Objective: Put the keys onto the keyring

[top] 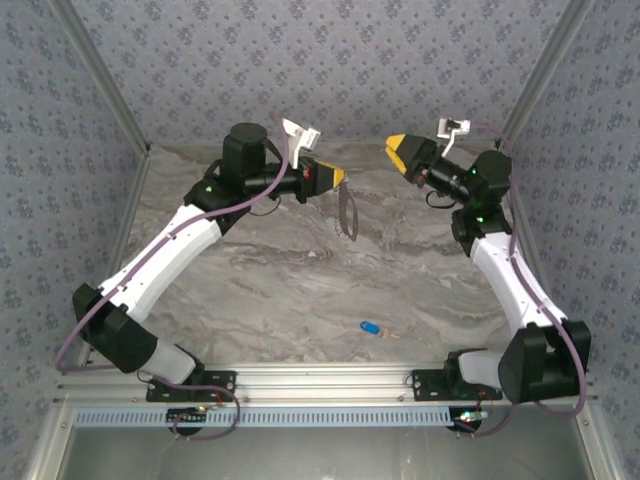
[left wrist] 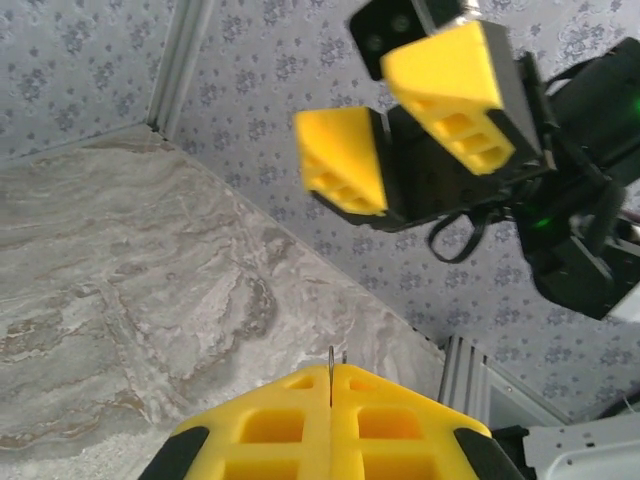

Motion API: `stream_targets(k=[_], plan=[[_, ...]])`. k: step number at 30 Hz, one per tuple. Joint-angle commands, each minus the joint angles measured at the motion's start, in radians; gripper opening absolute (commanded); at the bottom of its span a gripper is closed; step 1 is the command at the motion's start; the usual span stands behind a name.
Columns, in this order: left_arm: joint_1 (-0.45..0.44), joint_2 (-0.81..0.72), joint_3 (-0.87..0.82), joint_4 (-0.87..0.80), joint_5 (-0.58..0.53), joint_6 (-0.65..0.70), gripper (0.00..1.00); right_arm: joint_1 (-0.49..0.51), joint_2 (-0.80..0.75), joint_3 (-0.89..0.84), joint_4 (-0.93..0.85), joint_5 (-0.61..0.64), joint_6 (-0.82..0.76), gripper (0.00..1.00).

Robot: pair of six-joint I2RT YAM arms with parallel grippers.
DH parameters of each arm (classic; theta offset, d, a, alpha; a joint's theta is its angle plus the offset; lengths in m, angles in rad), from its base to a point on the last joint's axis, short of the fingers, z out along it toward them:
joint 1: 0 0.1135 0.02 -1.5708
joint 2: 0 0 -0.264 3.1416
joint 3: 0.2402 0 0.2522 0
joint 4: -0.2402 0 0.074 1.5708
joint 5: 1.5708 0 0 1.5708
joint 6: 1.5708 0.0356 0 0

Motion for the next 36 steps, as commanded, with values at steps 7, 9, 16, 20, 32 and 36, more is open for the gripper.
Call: stream_targets(k=[7, 9, 16, 20, 32, 36], plan=[[0.0, -0.064, -0.056, 0.136, -0.058, 0.026, 0.0, 0.003, -0.13, -0.035, -0.362, 0.051, -0.218, 0.53], [-0.002, -0.074, -0.075, 0.158, -0.086, 0.027, 0.0, 0.007, -0.154, -0.025, -0.481, 0.077, -0.284, 0.53], [-0.001, -0.105, -0.11, 0.148, -0.254, 0.074, 0.0, 0.074, -0.218, 0.01, -1.07, 0.303, -0.583, 0.53], [0.01, -0.126, -0.158, 0.186, -0.292, 0.082, 0.0, 0.16, -0.253, -0.072, -1.266, 0.454, -0.632, 0.52], [0.017, -0.161, -0.21, 0.147, -0.298, 0.06, 0.0, 0.502, -0.396, -0.359, -1.464, 0.706, -0.443, 0.45], [0.016, -0.194, -0.251, 0.158, -0.298, 0.033, 0.0, 0.603, -0.375, -0.391, -1.484, 0.779, -0.437, 0.43]])
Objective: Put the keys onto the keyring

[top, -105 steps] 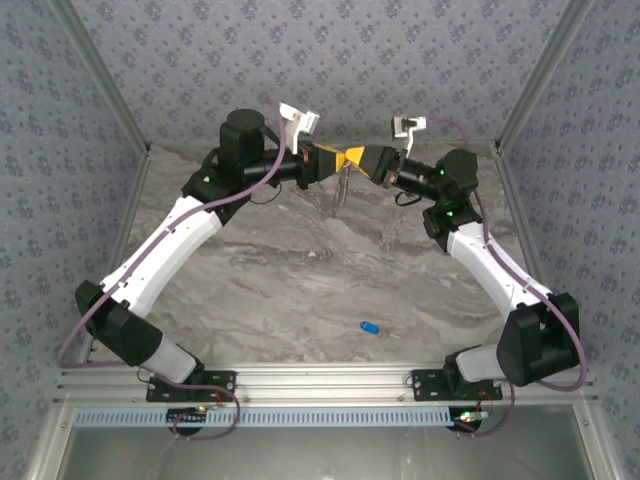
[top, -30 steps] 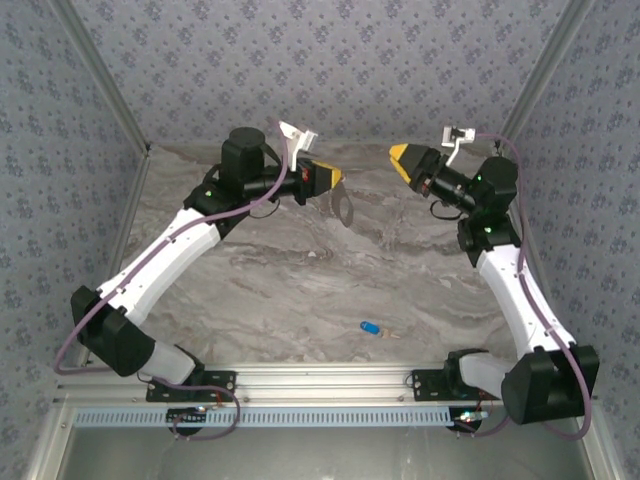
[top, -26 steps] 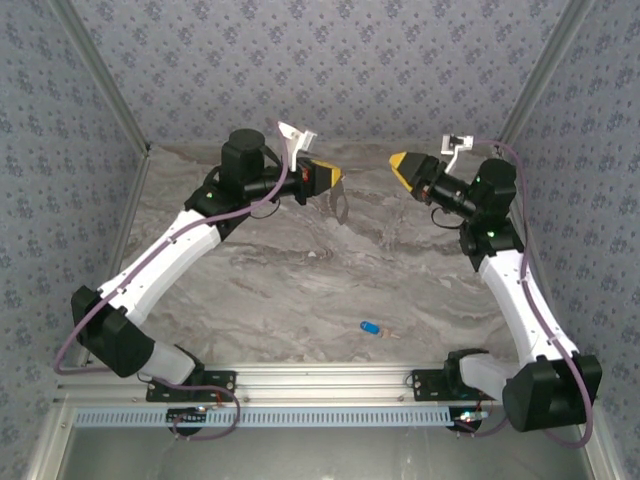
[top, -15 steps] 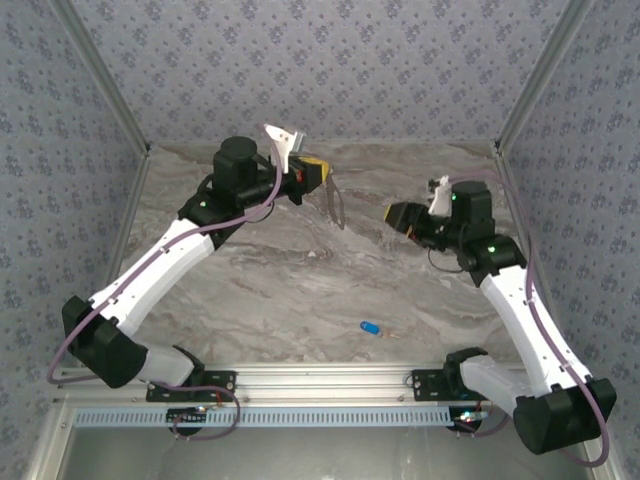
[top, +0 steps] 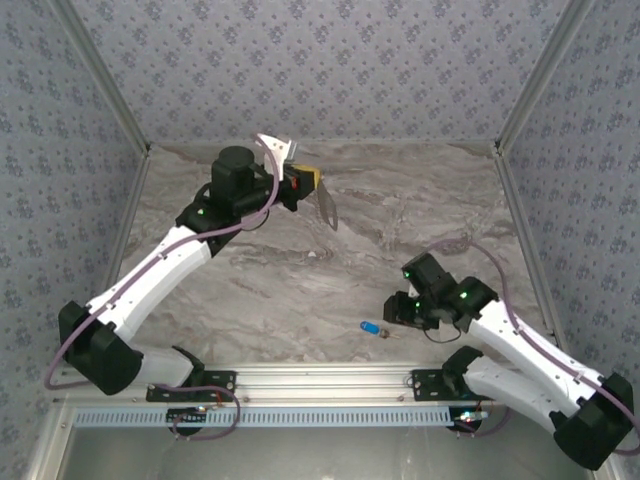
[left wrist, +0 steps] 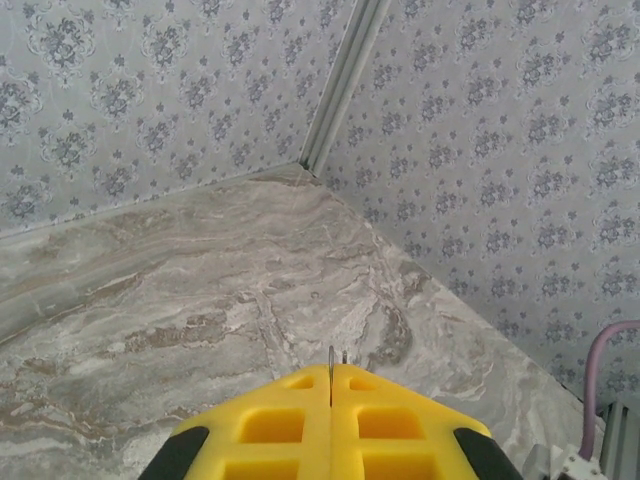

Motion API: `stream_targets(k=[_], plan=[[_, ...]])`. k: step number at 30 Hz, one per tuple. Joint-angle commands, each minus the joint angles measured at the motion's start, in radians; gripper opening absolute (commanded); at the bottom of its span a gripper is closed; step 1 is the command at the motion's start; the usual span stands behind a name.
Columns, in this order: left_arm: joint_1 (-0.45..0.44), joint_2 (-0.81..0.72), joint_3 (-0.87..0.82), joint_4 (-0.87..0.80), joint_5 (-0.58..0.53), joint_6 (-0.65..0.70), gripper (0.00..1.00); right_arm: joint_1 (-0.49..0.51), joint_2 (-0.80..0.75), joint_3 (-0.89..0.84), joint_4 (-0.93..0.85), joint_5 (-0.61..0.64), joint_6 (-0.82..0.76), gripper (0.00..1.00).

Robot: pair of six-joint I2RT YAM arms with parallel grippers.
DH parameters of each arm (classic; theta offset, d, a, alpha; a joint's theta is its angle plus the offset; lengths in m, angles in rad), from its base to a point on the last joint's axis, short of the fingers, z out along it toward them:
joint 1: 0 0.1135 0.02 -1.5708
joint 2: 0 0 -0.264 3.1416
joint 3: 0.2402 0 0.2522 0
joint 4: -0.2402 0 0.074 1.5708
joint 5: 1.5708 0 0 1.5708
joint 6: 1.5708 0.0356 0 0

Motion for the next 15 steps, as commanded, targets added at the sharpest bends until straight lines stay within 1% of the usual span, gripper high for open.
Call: stream_targets(k=[1, 5, 11, 13, 14, 15], plan=[[0.003, -0.061, -0.021, 0.037, 0.0, -0.025, 0.0, 0.062, 0.015, -0.019, -0.06, 0.118, 0.03, 0.42], [0.002, -0.082, -0.021, 0.006, -0.002, -0.02, 0.0, 0.108, 0.075, -0.015, -0.036, 0.161, 0.001, 0.4], [0.003, -0.096, -0.04, 0.016, -0.007, -0.034, 0.0, 0.17, 0.228, 0.024, 0.032, 0.161, -0.112, 0.33], [0.002, -0.091, -0.035, 0.017, -0.006, -0.032, 0.0, 0.196, 0.268, 0.04, 0.047, 0.167, -0.13, 0.33], [0.002, -0.087, -0.025, 0.009, -0.004, -0.028, 0.0, 0.204, 0.283, 0.042, 0.061, 0.165, -0.175, 0.33], [0.002, -0.082, -0.017, 0.001, -0.001, -0.024, 0.0, 0.213, 0.293, 0.042, 0.076, 0.159, -0.186, 0.33]])
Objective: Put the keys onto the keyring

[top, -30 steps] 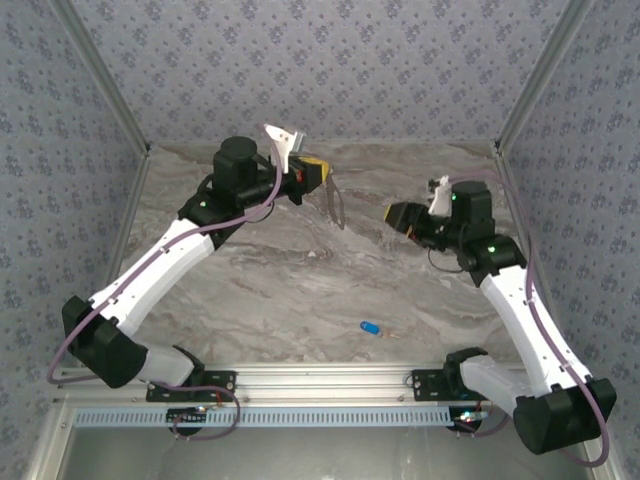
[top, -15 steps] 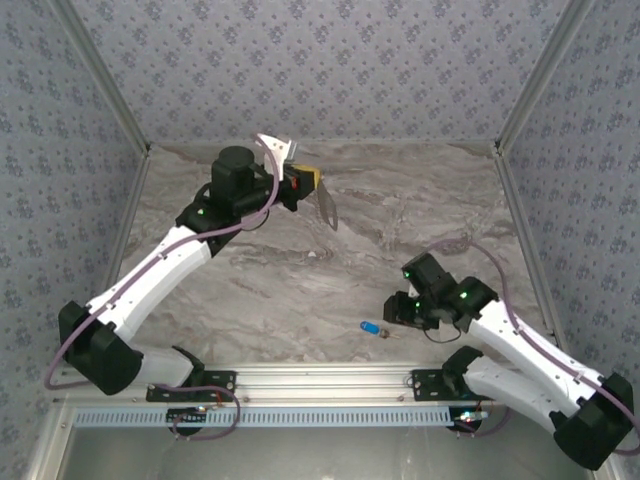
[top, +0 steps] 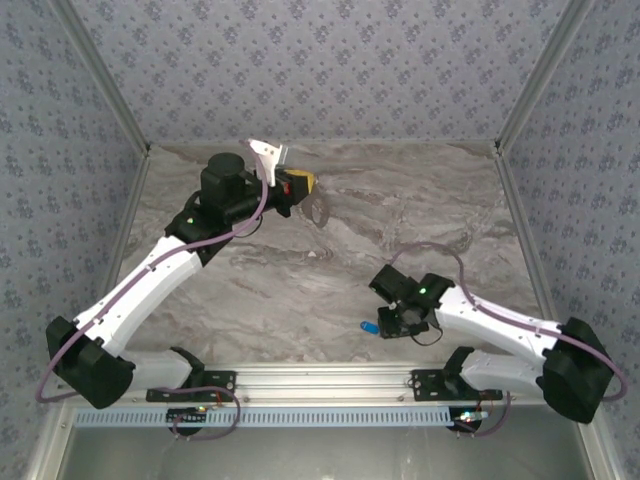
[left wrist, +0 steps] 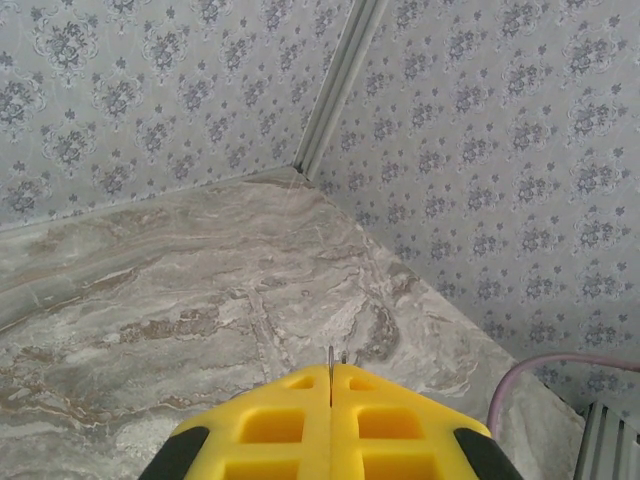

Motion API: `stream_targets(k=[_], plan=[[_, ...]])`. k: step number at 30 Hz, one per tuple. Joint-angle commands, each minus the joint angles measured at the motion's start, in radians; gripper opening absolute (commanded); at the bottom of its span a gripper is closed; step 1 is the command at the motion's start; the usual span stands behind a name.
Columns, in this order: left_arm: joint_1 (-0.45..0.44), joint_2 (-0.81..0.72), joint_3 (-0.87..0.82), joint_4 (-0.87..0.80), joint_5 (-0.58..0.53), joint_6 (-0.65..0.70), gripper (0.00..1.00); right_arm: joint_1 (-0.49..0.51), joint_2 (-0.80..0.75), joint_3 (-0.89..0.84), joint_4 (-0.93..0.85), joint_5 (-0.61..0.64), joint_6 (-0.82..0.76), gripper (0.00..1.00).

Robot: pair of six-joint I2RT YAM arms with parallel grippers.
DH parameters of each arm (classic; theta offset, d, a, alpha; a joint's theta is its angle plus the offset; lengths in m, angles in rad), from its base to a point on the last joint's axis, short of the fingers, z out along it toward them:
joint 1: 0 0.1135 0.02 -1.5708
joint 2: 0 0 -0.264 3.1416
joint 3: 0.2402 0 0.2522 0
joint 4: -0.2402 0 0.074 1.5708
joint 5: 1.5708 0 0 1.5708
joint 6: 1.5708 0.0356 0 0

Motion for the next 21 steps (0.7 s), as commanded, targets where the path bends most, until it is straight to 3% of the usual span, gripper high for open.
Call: stream_targets(k=[1, 21], plan=[[0.003, -0.011, 0.027, 0.014, 0.001, 0.001, 0.0, 0.027, 0.032, 0.031, 0.048, 0.017, -0.087, 0.33], [0.002, -0.018, 0.02, 0.021, -0.004, -0.025, 0.0, 0.073, 0.203, 0.027, 0.134, 0.034, -0.175, 0.3]])
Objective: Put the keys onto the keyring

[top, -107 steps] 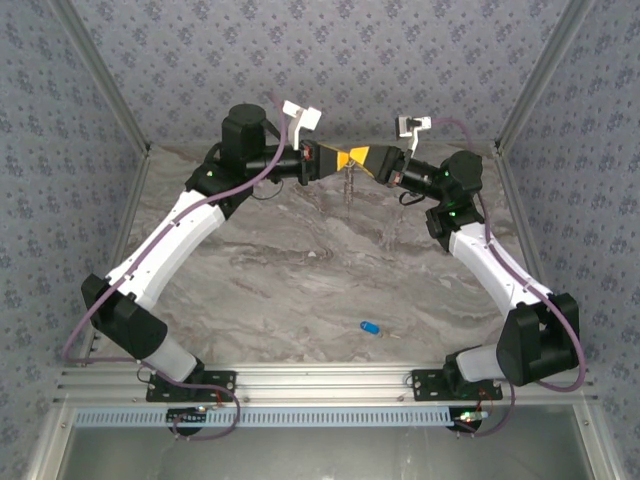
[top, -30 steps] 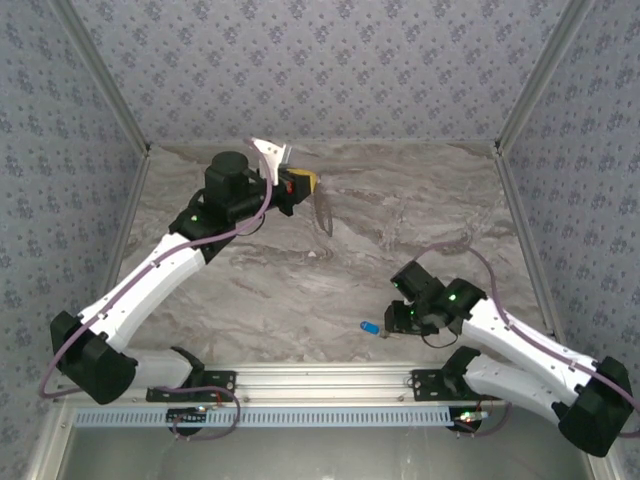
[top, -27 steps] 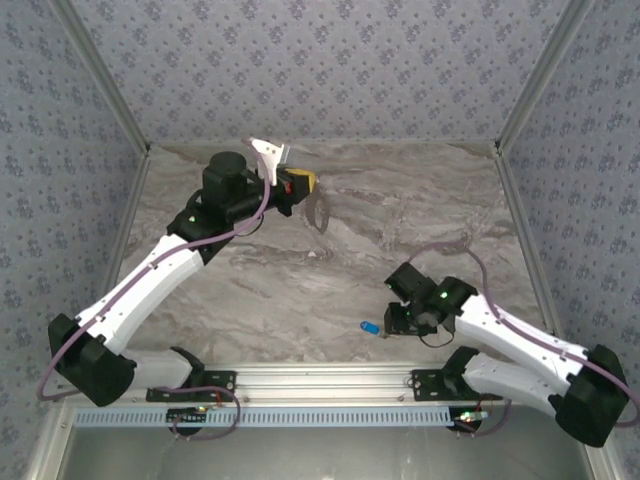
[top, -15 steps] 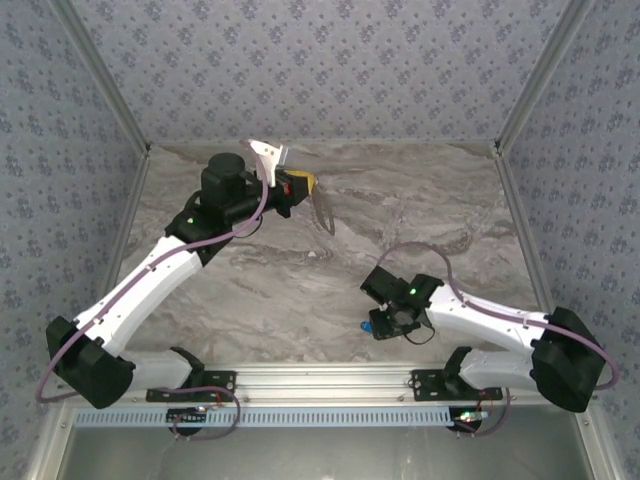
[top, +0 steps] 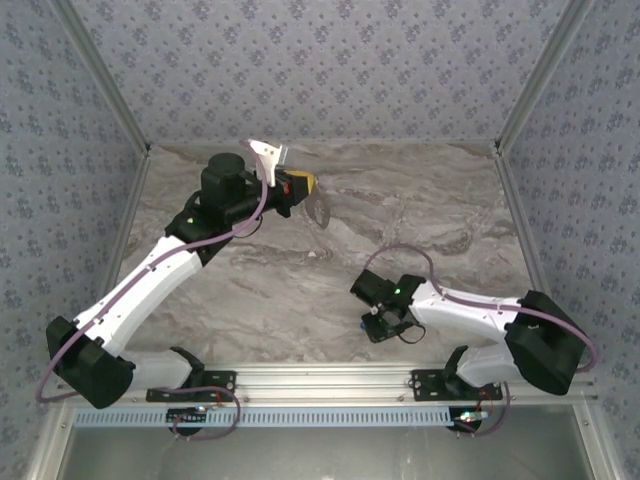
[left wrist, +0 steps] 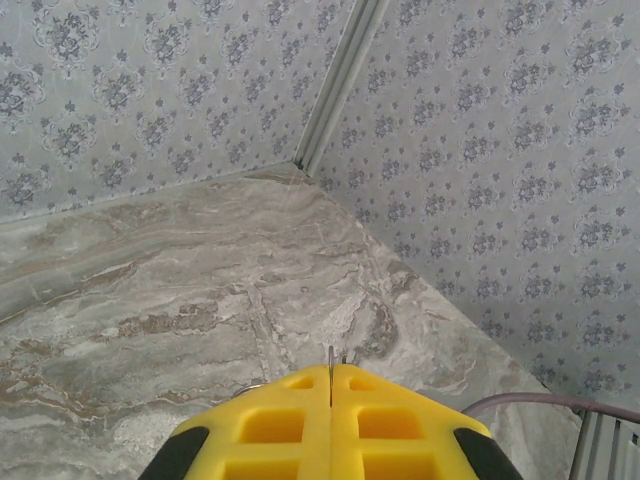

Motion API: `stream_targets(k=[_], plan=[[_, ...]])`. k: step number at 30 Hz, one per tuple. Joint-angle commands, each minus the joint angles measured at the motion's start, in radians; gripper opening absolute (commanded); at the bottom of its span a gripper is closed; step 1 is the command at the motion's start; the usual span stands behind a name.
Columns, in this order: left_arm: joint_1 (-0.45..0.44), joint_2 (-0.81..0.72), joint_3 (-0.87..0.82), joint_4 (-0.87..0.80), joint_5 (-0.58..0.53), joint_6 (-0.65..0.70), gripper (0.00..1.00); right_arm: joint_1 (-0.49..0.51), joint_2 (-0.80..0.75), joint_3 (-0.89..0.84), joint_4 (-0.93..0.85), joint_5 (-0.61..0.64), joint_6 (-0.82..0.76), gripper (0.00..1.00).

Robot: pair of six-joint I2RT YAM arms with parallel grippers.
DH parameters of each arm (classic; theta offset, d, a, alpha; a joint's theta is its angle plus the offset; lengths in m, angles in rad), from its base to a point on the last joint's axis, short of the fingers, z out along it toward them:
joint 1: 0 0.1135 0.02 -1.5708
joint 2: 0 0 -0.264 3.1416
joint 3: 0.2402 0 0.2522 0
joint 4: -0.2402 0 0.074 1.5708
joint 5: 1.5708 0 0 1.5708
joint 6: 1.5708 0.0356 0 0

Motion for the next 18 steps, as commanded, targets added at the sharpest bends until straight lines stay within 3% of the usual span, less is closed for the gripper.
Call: stream_targets(k=[1, 11, 18], plan=[[0.002, -0.018, 0.019, 0.028, -0.003, -0.015, 0.0, 0.008, 0.022, 0.024, -0.005, 0.026, -0.022, 0.3], [0.002, -0.018, 0.011, 0.037, -0.003, -0.019, 0.0, 0.007, 0.067, 0.033, -0.008, 0.045, -0.024, 0.24], [0.003, -0.015, 0.01, 0.042, 0.006, -0.019, 0.0, 0.008, 0.068, 0.054, -0.03, 0.044, -0.024, 0.1]])
